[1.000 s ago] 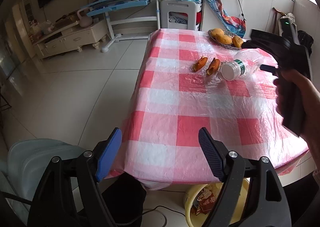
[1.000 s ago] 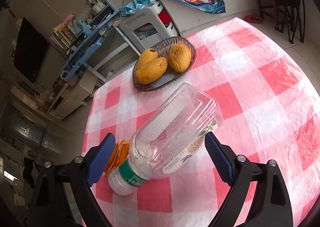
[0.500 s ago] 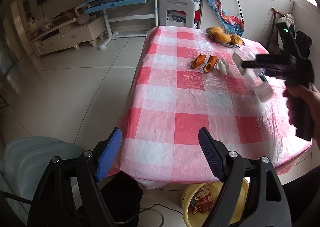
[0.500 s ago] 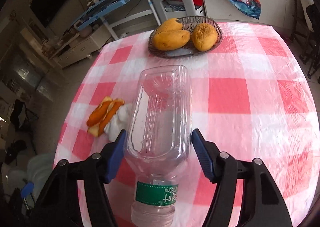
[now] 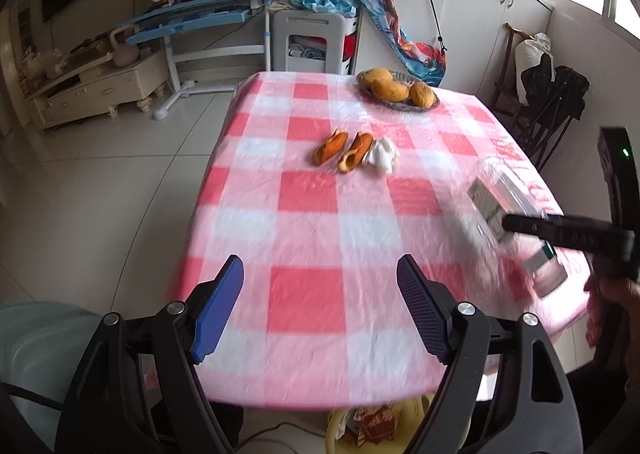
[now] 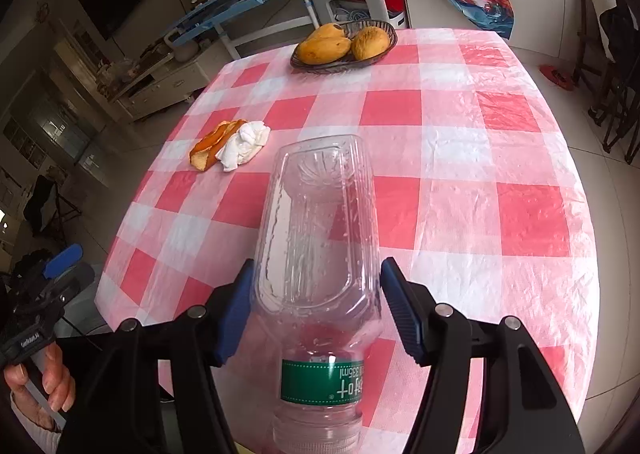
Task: Collect trash
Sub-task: 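Grasp the clear plastic water bottle with the right gripper and lift it, then grasp an orange peel with the left gripper while the right holds the bottle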
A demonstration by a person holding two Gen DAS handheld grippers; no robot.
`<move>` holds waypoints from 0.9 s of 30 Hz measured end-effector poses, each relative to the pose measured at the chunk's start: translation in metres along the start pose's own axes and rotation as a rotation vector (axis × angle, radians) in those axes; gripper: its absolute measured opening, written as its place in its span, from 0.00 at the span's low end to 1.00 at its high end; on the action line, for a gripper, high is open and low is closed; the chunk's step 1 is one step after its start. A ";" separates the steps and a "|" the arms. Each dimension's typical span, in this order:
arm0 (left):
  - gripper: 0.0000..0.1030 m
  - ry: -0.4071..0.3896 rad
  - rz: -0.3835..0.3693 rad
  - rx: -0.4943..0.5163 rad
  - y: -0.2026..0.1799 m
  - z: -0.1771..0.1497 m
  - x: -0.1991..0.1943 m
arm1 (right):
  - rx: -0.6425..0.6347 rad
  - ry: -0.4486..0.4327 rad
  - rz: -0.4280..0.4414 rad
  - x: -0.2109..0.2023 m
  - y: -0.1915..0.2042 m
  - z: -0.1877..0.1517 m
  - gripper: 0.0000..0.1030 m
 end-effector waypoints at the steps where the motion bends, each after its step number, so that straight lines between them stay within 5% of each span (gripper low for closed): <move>1: 0.73 -0.005 0.003 -0.010 -0.001 0.009 0.006 | -0.005 -0.004 -0.001 -0.002 0.000 0.000 0.59; 8: 0.59 0.017 0.060 -0.005 -0.004 0.063 0.060 | 0.009 0.010 0.044 0.001 0.005 0.004 0.59; 13: 0.56 0.042 0.116 -0.044 0.009 0.098 0.099 | 0.017 0.015 0.075 0.003 0.007 0.005 0.59; 19: 0.53 0.099 0.146 0.027 -0.002 0.113 0.140 | -0.001 0.026 0.072 0.009 0.010 0.005 0.60; 22: 0.37 0.107 0.125 0.030 -0.002 0.113 0.151 | -0.013 0.037 0.060 0.013 0.010 0.004 0.60; 24: 0.17 0.118 0.101 0.029 -0.002 0.112 0.150 | -0.022 0.044 0.054 0.017 0.010 0.003 0.60; 27: 0.15 0.110 0.086 0.016 0.000 0.107 0.141 | -0.036 0.040 0.056 0.018 0.013 0.004 0.60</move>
Point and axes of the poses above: each gripper's, at about its wrist camera, not at the fingertips, and x roughly the way its jaws point, y to its left, z to its top, the point moved 9 cm from there along x, roughly the way its jaws point, and after that the axes turned 8 degrees about y, right-handed, at the moved point
